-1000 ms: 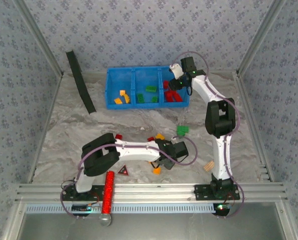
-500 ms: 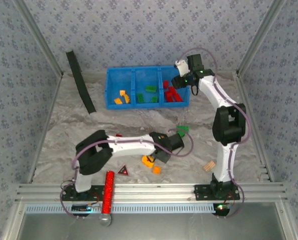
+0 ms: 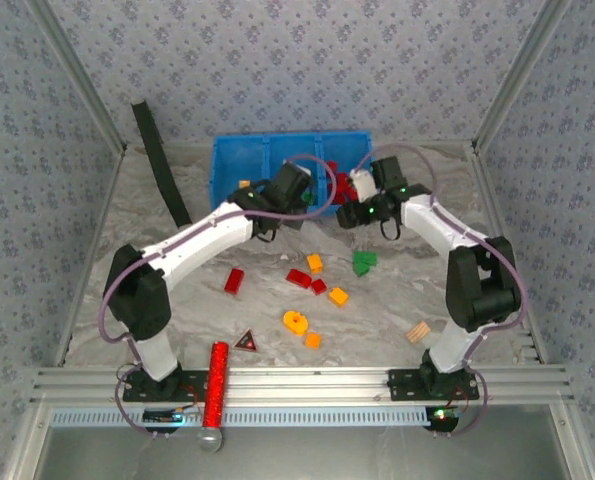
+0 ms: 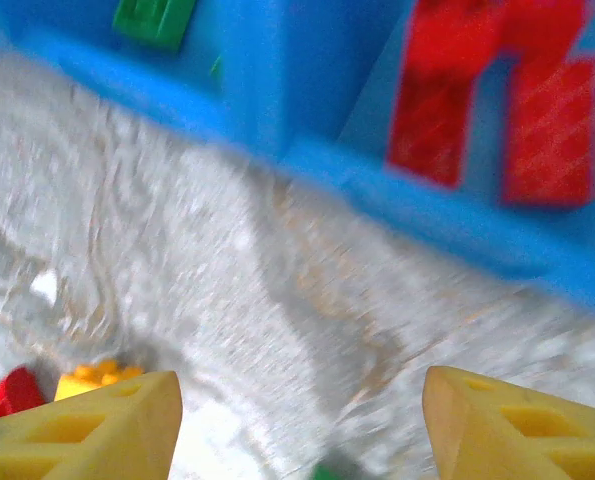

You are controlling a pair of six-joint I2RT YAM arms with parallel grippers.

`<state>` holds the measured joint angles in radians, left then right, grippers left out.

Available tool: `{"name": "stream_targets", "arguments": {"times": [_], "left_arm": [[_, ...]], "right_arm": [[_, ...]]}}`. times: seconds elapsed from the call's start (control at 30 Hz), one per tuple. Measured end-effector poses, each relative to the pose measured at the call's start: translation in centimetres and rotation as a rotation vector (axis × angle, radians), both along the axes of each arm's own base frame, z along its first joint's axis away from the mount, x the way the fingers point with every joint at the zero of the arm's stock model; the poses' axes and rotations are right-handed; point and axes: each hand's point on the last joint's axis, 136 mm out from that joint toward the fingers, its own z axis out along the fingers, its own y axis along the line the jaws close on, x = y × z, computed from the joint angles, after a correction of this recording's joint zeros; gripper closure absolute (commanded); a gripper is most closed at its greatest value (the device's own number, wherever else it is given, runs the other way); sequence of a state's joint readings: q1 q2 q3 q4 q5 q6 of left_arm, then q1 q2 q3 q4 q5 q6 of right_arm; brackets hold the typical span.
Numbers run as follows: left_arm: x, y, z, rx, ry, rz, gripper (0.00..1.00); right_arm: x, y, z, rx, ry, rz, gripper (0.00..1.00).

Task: Sort the legos into containers by color
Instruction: Place the lego in the container.

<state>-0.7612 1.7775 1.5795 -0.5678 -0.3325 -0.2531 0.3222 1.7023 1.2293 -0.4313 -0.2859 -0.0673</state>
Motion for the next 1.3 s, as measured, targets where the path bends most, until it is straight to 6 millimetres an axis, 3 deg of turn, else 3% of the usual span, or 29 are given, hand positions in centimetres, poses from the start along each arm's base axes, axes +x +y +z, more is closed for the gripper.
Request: {"name": "stream_targets", "arguments": {"times": [0.1, 0.23, 0.5, 0.8, 1.3], "left_arm": [[4.0, 0.2, 0.3, -0.016, -0.032, 0.043, 0.65], [8.2, -0.4, -1.7, 0.01, -0.037, 0.065, 0.65], [12.0, -1.1, -8.4, 0.077, 0.042, 0.073, 0.66], [12.7, -0.7, -10.3, 0.073, 0.093, 0.088, 0.58], [12.2, -1.2, -11.1, 0.051, 0.133, 0.077, 0.42]], "right_arm": [[-3.0, 2.1, -1.9, -0.002, 0.059, 0.04, 0.33], [-6.8, 4.6, -3.5, -0.004, 0.116, 0.08, 0.33], [-12.9, 7.0, -6.1, -0.045, 0.203, 0.129, 0.32], [-15.0, 8.3, -6.6, -0.082, 0.209, 0.168, 0.31], [-14.9, 7.5, -8.4, -0.175, 0.203, 0.16, 0.32]]}}
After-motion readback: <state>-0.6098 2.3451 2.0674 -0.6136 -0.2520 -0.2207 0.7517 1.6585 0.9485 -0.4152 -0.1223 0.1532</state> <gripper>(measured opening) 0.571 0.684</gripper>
